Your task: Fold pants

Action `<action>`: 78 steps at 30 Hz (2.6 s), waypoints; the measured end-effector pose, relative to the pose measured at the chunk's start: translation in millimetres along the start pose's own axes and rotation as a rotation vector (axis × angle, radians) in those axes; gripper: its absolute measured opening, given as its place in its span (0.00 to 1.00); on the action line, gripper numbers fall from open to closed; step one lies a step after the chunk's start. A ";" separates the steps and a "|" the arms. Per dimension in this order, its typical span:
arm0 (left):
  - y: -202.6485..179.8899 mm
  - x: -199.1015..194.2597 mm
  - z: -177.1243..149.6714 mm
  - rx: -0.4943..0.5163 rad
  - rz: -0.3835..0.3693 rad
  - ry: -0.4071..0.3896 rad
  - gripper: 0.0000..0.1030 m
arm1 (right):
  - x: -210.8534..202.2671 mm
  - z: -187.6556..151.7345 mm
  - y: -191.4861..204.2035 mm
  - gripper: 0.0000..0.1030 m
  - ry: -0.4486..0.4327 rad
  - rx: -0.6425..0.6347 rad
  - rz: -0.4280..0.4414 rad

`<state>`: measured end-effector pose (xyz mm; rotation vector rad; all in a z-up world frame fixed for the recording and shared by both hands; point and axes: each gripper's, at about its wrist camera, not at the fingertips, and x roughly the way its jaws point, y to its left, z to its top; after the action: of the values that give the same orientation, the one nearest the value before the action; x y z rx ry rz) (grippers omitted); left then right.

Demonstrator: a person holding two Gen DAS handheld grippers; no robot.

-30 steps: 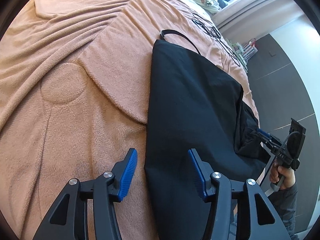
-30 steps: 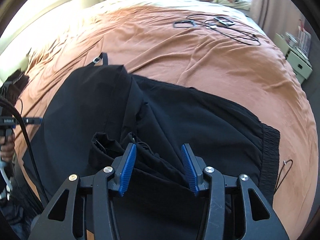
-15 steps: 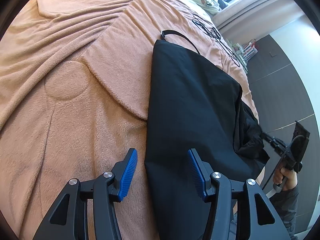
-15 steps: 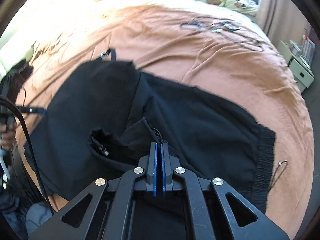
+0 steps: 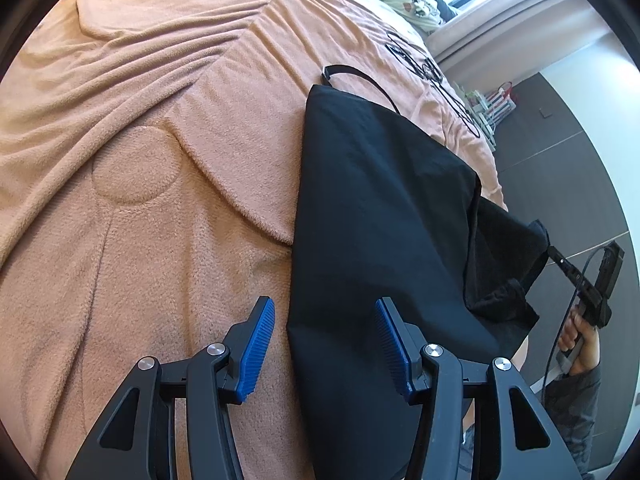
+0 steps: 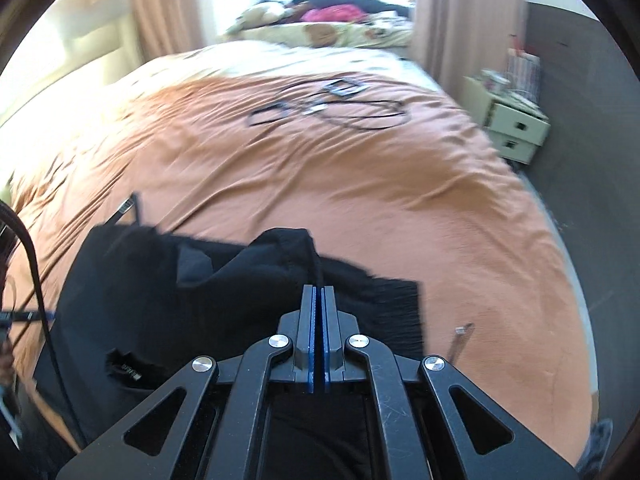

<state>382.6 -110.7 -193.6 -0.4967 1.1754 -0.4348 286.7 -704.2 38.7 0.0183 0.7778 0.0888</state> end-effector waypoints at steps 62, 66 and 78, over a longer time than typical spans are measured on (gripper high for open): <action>0.0 12.0 3.1 -0.088 -0.049 0.059 0.52 | 38.8 7.1 65.9 0.01 0.080 -0.265 0.181; 2.7 10.2 -3.9 -0.113 -0.070 0.080 0.52 | 29.5 11.3 41.9 0.01 0.033 -0.178 0.101; 8.1 1.9 -27.4 -0.132 -0.063 0.099 0.27 | 47.1 27.1 19.6 0.01 0.002 -0.020 -0.134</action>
<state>357.9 -109.1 -208.0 -0.6341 1.2918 -0.4413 337.7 -680.1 26.0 -0.0532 0.7784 -0.0300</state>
